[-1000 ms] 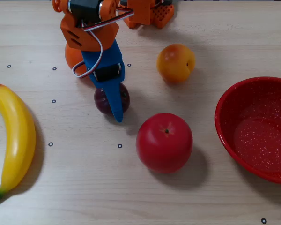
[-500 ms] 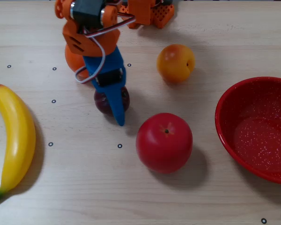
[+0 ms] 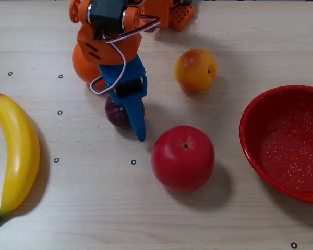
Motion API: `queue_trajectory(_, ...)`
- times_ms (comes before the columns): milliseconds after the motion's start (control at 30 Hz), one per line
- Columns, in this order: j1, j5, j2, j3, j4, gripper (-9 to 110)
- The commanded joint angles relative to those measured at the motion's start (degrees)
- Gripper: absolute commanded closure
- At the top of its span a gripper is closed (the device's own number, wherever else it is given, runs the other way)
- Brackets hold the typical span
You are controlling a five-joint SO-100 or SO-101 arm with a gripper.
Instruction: Put plum in the red bowl.
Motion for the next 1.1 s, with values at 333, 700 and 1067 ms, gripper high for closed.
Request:
queue_trajectory(333,-0.8,-0.8,1.4,-3.8,-1.6,59)
queue_trajectory(700,-0.8,-0.8,1.3,-4.0,-1.9,60)
queue_trajectory(1067,-0.7,-0.9,1.7,-4.0,-2.2,64)
